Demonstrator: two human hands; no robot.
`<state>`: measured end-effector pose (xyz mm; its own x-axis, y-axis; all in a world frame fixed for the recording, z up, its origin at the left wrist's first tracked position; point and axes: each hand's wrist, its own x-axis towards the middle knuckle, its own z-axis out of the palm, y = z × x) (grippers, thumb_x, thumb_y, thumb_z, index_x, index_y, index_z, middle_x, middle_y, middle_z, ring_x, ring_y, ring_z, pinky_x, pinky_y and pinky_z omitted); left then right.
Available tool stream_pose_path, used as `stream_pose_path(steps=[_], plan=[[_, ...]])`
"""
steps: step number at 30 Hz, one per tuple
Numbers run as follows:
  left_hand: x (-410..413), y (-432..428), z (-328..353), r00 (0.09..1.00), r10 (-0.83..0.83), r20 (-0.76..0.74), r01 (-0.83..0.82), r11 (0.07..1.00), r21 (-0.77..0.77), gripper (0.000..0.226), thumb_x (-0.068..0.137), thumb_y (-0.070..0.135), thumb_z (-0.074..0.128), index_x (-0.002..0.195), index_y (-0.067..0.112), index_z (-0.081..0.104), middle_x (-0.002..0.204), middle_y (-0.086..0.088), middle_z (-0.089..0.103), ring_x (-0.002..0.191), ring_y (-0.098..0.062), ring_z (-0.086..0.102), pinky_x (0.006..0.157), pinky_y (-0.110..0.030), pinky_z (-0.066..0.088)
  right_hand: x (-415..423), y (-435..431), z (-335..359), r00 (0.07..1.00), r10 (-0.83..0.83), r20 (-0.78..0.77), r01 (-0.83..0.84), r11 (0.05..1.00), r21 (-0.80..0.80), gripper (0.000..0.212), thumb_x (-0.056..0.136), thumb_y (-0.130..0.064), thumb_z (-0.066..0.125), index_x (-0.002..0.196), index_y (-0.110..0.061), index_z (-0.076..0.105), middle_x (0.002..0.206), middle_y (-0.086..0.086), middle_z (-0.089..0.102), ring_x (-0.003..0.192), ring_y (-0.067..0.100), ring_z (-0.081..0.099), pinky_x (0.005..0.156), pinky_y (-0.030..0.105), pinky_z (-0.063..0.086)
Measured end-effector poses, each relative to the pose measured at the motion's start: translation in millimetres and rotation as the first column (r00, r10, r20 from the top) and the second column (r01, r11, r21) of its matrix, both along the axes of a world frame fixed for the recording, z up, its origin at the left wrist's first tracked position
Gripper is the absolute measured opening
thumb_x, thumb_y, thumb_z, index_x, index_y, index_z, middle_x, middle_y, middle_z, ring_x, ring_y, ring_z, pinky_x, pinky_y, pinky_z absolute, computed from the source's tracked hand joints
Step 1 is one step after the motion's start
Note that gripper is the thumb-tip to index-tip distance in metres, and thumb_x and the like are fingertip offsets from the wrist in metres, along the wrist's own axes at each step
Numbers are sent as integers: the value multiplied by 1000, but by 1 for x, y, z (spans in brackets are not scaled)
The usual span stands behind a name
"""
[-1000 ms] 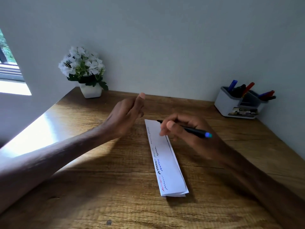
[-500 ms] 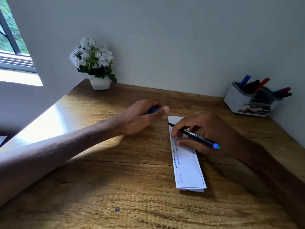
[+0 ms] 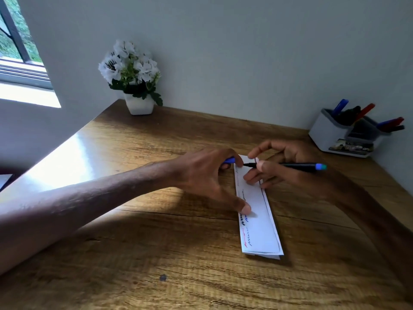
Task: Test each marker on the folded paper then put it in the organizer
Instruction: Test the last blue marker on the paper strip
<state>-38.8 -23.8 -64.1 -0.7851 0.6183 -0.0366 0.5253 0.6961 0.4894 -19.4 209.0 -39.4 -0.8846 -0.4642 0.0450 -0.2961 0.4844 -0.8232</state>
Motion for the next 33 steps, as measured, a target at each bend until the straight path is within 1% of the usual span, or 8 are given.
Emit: stream_pose_path(steps=[5, 9, 11, 14, 17, 21, 26, 33], plan=[[2, 2, 0, 1000, 17, -8, -17, 1000, -23, 103, 59, 76, 81, 144, 33, 42, 141, 10, 54, 117, -13, 54, 98, -34, 52, 5, 3, 7, 1000, 23, -12, -23, 999, -39, 25, 82, -18, 68, 102, -4, 74, 91, 4, 81, 82, 21, 79, 69, 27, 64], [2, 2, 1, 1000, 11, -10, -11, 1000, -21, 100, 61, 74, 81, 143, 31, 43, 136, 11, 56, 114, -12, 56, 96, -31, 53, 12, -4, -3, 991, -95, -98, 97, 995, 18, 11, 79, -16, 82, 87, -24, 82, 86, -13, 79, 78, 8, 76, 63, 21, 61], [2, 2, 1, 1000, 11, -13, -12, 1000, -25, 101, 62, 73, 81, 145, 31, 42, 140, 10, 53, 118, -13, 53, 94, -28, 50, 13, -9, -8, 985, -121, -119, 129, 990, 61, 11, 82, -14, 80, 82, -25, 79, 79, -18, 77, 70, 5, 74, 60, 18, 59], [0, 2, 0, 1000, 15, -8, -15, 999, -31, 102, 61, 74, 81, 146, 33, 41, 145, 10, 50, 120, -14, 51, 94, -28, 48, 12, -15, -12, 981, -136, -135, 145, 988, 56, 10, 84, -8, 78, 80, -17, 75, 72, -16, 75, 61, 5, 71, 56, 17, 58], [-1, 2, -1, 1000, 16, -9, -16, 999, -31, 103, 60, 76, 80, 145, 33, 41, 143, 10, 51, 117, -12, 51, 91, -26, 48, 10, -18, -14, 981, -126, -149, 137, 988, 65, 11, 84, -3, 76, 79, -13, 75, 75, -15, 75, 63, 6, 71, 55, 19, 59], [-3, 2, -2, 1000, 18, -21, -19, 999, -34, 101, 61, 77, 79, 145, 35, 41, 141, 12, 51, 112, -9, 49, 78, -14, 41, 7, -18, -17, 977, -148, -152, 156, 987, 43, 14, 84, -4, 76, 78, -16, 74, 80, -11, 75, 66, 9, 72, 55, 19, 58], [-3, 2, -1, 1000, 18, -20, -19, 999, -40, 104, 60, 77, 80, 145, 34, 41, 144, 11, 51, 116, -11, 51, 90, -26, 47, 5, -17, -18, 977, -125, -172, 137, 988, 64, 11, 82, -8, 78, 80, -18, 75, 80, -14, 75, 69, 3, 71, 56, 18, 57], [-1, 1, -1, 999, 13, -30, -15, 999, -49, 103, 60, 77, 80, 146, 33, 41, 143, 10, 52, 117, -12, 52, 95, -29, 49, 3, -15, -19, 973, -112, -201, 134, 986, 99, 8, 82, -9, 79, 81, -16, 76, 81, -15, 75, 73, 0, 71, 60, 13, 55]])
